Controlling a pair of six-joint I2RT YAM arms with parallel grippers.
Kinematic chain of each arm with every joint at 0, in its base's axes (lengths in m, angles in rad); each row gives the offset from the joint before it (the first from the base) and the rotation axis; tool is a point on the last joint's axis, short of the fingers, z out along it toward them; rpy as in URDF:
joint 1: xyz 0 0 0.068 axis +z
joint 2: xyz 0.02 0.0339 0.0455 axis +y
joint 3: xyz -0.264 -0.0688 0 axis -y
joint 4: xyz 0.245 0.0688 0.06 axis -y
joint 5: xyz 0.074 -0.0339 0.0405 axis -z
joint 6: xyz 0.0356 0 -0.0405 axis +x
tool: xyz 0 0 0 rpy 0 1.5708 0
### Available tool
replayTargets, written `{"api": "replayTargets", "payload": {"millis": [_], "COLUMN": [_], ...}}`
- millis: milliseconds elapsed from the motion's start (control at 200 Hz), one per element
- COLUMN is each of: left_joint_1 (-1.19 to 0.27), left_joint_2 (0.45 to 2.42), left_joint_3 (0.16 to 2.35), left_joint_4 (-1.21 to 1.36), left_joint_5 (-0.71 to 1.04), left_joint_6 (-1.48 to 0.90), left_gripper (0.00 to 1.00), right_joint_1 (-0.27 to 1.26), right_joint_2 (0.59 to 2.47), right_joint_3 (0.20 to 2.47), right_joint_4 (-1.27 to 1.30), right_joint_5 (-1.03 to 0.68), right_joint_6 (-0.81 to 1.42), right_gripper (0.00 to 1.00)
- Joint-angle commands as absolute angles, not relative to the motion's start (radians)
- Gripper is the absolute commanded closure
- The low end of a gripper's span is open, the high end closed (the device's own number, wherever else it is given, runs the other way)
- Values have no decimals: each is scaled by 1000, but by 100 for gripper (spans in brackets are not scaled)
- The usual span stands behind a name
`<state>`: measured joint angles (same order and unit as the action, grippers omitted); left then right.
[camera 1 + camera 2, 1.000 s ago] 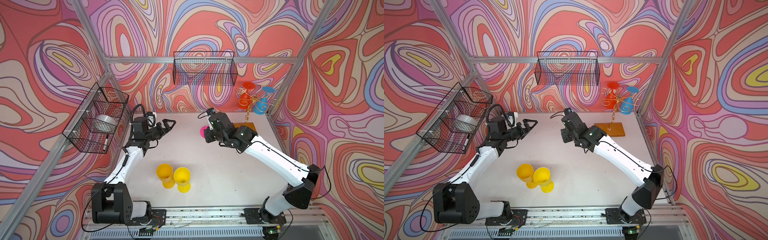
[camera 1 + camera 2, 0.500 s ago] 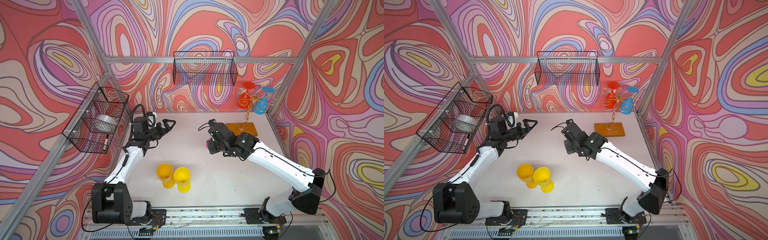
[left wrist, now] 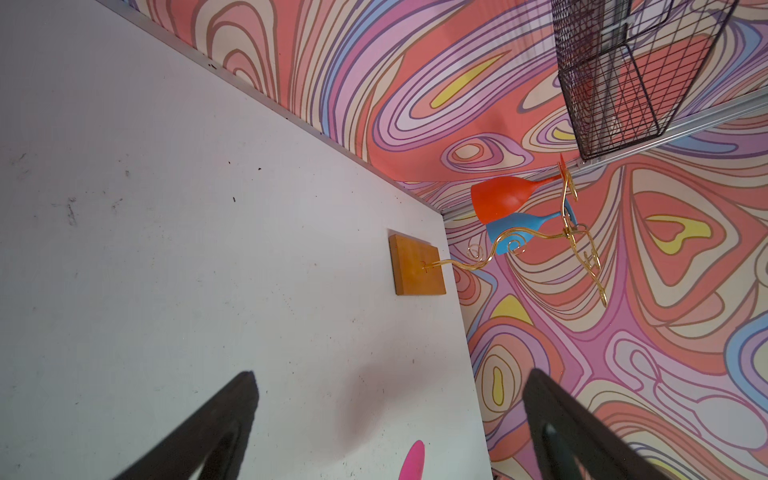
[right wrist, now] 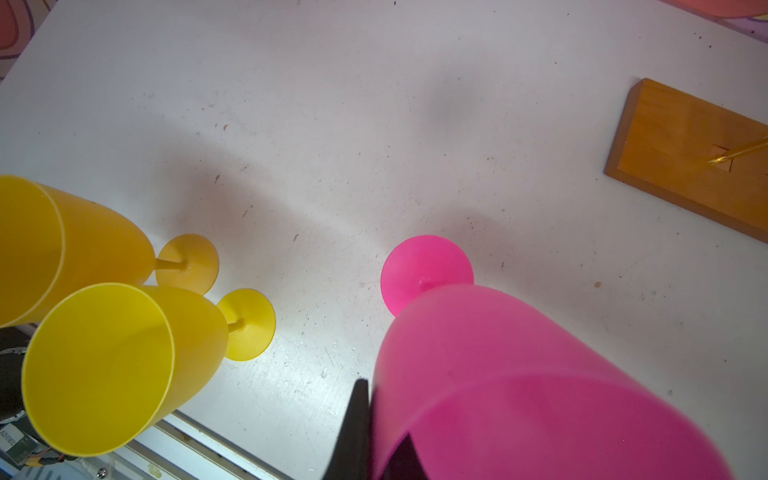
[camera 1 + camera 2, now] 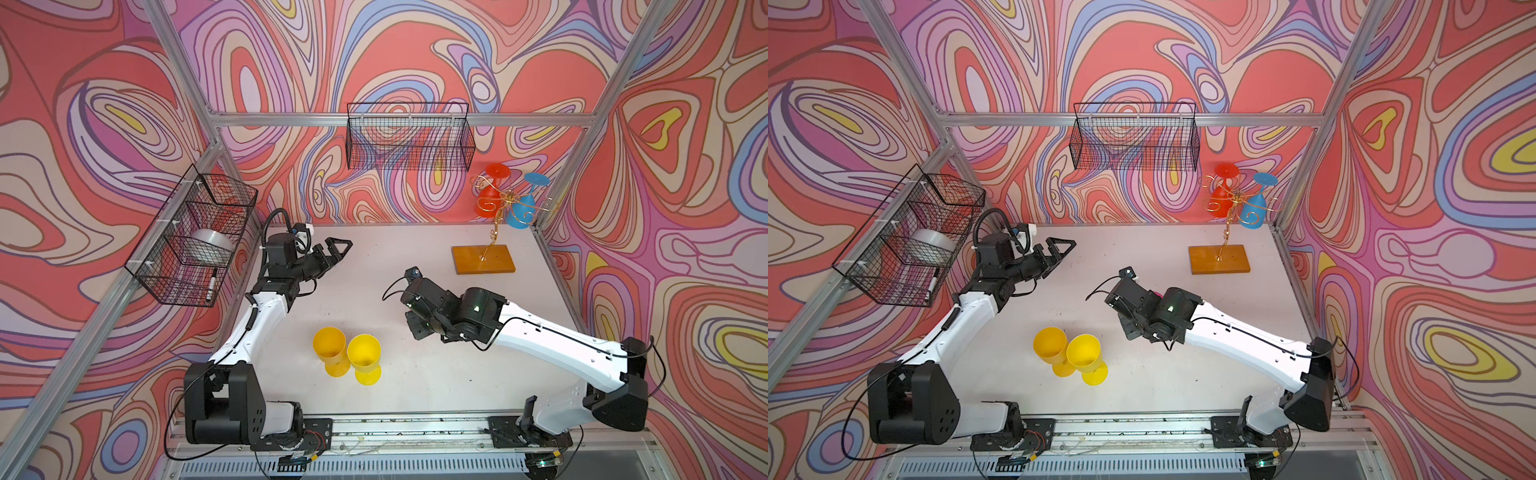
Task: Take the wine glass off the wine glass rack
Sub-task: 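Carry the pink glass with the right gripper down beside the yellow glasses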
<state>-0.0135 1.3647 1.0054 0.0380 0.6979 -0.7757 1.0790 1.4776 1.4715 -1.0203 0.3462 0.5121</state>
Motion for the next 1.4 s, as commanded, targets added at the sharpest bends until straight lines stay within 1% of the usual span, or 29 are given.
{"api": "replayTargets", "payload": {"millis": [0, 185, 356, 907, 1182, 1397], "left_joint_1": [4, 21, 31, 55, 57, 57], "left_joint_2": [1386, 1390, 1373, 1376, 1376, 1378], "left_joint_3": [987, 983, 992, 989, 984, 983], "left_joint_4": [100, 120, 96, 109, 117, 122], "left_joint_5": [730, 741, 731, 740, 742, 744], "left_joint_6": [-811, -826, -800, -813, -822, -828], "left_gripper": [0, 0, 0, 0, 0, 0], "right_joint_1": [1126, 1210, 1249, 1296, 1296, 1296], "right_joint_2": [1469, 1488, 1494, 1542, 1571, 1599], "right_joint_3": [1474, 1445, 1407, 1349, 1346, 1346], "right_joint_4": [-1043, -1026, -984, -959, -959, -959], "right_joint_5": [389, 381, 347, 246, 200, 197], "right_joint_6": [560, 611, 648, 728, 726, 723], "right_gripper": [100, 100, 100, 100, 100, 100]}}
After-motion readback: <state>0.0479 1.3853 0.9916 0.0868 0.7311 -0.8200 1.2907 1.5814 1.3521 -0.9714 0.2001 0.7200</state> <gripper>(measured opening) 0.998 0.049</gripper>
